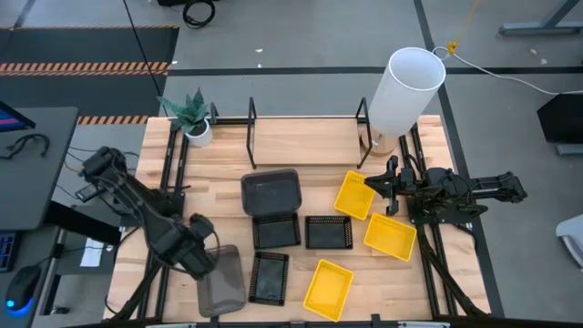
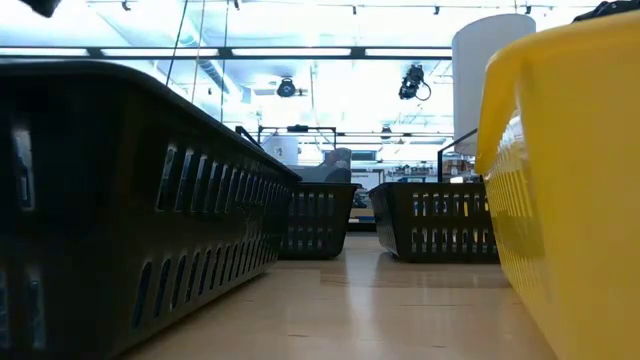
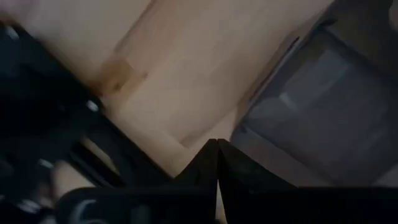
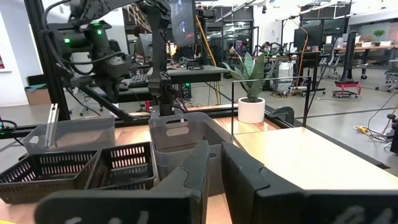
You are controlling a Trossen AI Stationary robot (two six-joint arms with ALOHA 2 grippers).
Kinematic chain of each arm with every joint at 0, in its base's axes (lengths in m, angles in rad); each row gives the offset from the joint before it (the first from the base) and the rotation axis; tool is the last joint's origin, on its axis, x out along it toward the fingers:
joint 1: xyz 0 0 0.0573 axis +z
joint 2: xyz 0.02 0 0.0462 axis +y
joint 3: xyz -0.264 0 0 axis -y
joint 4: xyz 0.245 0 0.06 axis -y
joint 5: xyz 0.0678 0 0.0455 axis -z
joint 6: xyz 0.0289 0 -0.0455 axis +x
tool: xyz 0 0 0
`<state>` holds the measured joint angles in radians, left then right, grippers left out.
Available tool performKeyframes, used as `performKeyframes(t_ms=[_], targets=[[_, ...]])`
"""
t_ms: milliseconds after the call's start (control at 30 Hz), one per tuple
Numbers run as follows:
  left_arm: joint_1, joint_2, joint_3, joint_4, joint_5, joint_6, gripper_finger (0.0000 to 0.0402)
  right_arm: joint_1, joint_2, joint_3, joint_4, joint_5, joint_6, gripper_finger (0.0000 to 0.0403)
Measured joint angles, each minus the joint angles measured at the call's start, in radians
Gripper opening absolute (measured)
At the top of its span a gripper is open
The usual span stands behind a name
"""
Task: Stack baskets on shelf by color
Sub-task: Stack the bottom black bin on the top black bins
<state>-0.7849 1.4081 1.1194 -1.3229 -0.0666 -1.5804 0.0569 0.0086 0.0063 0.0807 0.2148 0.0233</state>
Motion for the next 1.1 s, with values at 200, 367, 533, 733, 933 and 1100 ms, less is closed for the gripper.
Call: performKeyframes(t_ms=[200, 367, 533, 733, 933, 1100], targets=[[-0.005, -0.022, -0.074, 0.108, -0.001, -0.127, 0.0103, 0.0, 0.0, 0.0, 0.0, 0.0, 0.0, 0.0045], [0.004, -0.016, -0.136, 0.224, -0.006, -0.137, 0.0192, 0.0, 0.0, 0.0, 0.0, 0.0, 0.0, 0.0045], [0.005, -0.016, -0.21, 0.277, 0.013, -0.131, 0.0229, 0.0, 0.0, 0.0, 0.0, 0.0, 0.0, 0.0045], [0.012, -0.016, -0.29, 0.388, 0.044, -0.084, 0.0196, 0.0, 0.0, 0.0, 0.0, 0.0, 0.0, 0.0045], [0.052, -0.016, -0.295, 0.403, 0.056, -0.006, 0.0109, 0.0, 0.0, 0.0, 0.0, 0.0, 0.0, 0.0045], [0.09, -0.016, -0.294, 0.405, 0.082, 0.108, 0.0017, 0.0, 0.0, 0.0, 0.0, 0.0, 0.0, 0.0045]])
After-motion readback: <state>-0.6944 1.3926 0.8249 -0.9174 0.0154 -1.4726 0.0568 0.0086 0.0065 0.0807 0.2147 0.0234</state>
